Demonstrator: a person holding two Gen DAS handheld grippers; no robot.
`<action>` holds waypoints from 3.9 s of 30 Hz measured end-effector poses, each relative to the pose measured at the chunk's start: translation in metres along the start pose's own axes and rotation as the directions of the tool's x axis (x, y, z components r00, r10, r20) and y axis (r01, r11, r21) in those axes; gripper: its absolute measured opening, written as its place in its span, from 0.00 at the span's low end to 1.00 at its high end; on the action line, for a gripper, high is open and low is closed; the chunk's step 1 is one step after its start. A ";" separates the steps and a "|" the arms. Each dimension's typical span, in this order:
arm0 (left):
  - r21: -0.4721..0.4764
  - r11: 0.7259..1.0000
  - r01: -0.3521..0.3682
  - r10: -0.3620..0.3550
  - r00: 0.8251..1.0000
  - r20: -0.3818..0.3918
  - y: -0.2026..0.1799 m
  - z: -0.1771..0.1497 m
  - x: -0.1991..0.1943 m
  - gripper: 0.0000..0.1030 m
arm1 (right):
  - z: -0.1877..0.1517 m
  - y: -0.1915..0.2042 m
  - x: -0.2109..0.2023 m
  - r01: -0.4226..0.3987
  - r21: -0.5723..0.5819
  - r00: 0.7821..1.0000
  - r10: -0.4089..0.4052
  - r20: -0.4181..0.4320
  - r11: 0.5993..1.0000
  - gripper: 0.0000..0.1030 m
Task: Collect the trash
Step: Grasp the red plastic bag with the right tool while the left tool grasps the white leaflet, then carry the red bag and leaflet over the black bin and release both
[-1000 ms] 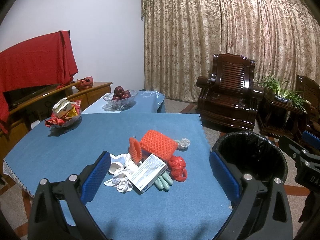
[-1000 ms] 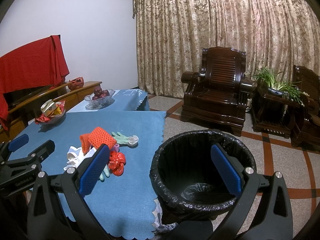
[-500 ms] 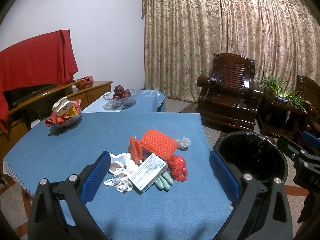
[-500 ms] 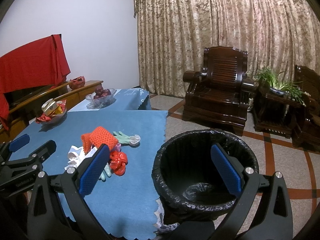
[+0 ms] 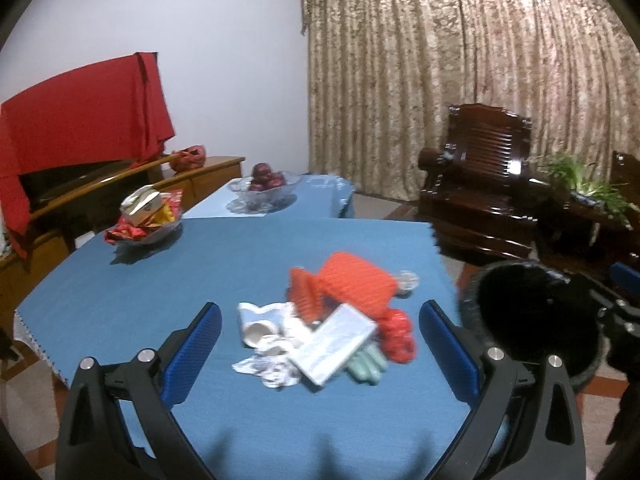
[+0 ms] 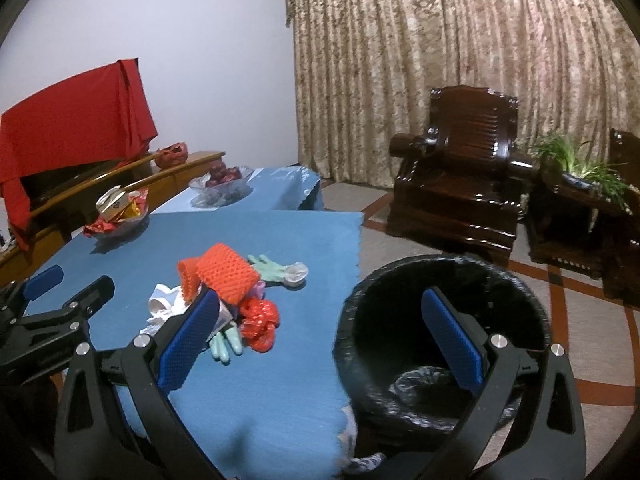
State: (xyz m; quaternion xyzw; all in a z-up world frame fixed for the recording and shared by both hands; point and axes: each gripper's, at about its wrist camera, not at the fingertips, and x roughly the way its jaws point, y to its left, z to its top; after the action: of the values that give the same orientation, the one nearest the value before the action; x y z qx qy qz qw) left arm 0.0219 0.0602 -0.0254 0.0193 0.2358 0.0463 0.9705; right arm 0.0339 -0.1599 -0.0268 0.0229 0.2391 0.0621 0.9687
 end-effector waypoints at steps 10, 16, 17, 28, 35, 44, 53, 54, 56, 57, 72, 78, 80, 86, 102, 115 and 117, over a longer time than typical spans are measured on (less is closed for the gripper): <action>-0.004 0.999 -0.054 0.054 0.998 -0.027 0.032 -0.020 0.041 0.94 | -0.016 0.042 0.079 -0.085 -0.084 0.993 0.078 -0.092 0.993 0.93; -0.020 0.999 -0.043 0.042 0.998 -0.053 0.039 -0.028 0.069 0.88 | -0.030 0.054 0.143 -0.139 -0.071 0.972 0.123 -0.201 0.988 0.78; -0.019 0.999 -0.043 0.042 0.997 -0.058 0.039 -0.029 0.072 0.86 | -0.033 0.055 0.155 -0.138 -0.071 0.969 0.120 -0.216 0.988 0.77; -0.028 1.000 0.002 -0.005 0.992 -0.126 0.033 -0.043 0.115 0.75 | -0.053 0.063 0.227 -0.179 -0.095 0.926 0.135 -0.351 0.979 0.58; -0.006 0.998 0.061 -0.061 0.987 -0.148 0.021 -0.050 0.125 0.77 | -0.057 0.060 0.230 -0.263 -0.075 0.892 0.213 -0.398 0.962 0.21; 0.074 0.991 0.113 -0.098 0.979 -0.176 -0.001 -0.059 0.150 0.80 | -0.049 0.036 0.202 -0.199 -0.089 0.919 0.154 -0.363 0.976 0.21; 0.120 0.976 0.182 -0.152 0.964 -0.220 -0.014 -0.064 0.165 0.76 | -0.046 0.029 0.194 -0.197 -0.065 0.923 0.163 -0.349 0.978 0.21; 0.115 0.974 0.194 -0.164 0.959 -0.230 -0.015 -0.065 0.165 0.76 | -0.044 0.028 0.193 -0.198 -0.064 0.923 0.164 -0.348 0.978 0.21; 0.114 0.969 0.220 -0.186 0.949 -0.254 -0.018 -0.068 0.163 0.76 | -0.043 0.027 0.191 -0.196 -0.060 0.925 0.164 -0.344 0.979 0.21; 0.121 0.965 0.231 -0.193 0.945 -0.266 -0.022 -0.070 0.163 0.76 | -0.042 0.025 0.189 -0.194 -0.057 0.926 0.163 -0.341 0.979 0.21; 0.090 0.976 0.201 -0.171 0.950 -0.263 -0.017 -0.069 0.159 0.56 | -0.039 0.012 0.167 -0.163 -0.032 0.937 0.144 -0.318 0.986 0.22; 0.037 0.976 0.214 -0.203 0.960 -0.193 -0.017 -0.040 0.129 0.55 | -0.028 -0.001 0.142 -0.139 -0.005 0.957 0.133 -0.257 0.990 0.22; 0.045 0.972 0.229 -0.218 0.960 -0.174 -0.024 -0.032 0.122 0.55 | -0.024 -0.010 0.133 -0.118 0.009 0.965 0.117 -0.236 0.993 0.22; 0.052 0.945 0.324 -0.312 0.936 -0.165 -0.064 -0.015 0.117 0.55 | -0.020 -0.061 0.105 -0.024 0.077 0.979 0.039 -0.200 0.997 0.22; 0.119 0.803 0.585 -0.549 0.802 -0.235 -0.235 -0.010 0.135 0.55 | -0.070 -0.191 0.072 0.248 0.171 0.938 -0.192 -0.288 0.953 0.24; 0.098 0.781 0.617 -0.574 0.771 -0.277 -0.249 -0.017 0.152 0.71 | -0.080 -0.208 0.063 0.314 0.175 0.925 -0.260 -0.276 0.933 0.69; 0.099 0.796 0.598 -0.559 0.788 -0.258 -0.239 -0.013 0.150 0.74 | -0.076 -0.204 0.061 0.312 0.174 0.930 -0.263 -0.257 0.934 0.77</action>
State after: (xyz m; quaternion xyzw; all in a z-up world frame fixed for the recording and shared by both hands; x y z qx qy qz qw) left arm 0.1679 -0.1625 -0.1198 0.0261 0.3371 -0.2733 0.9005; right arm 0.0742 -0.3528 -0.1377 0.0833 0.3552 -0.1046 0.9252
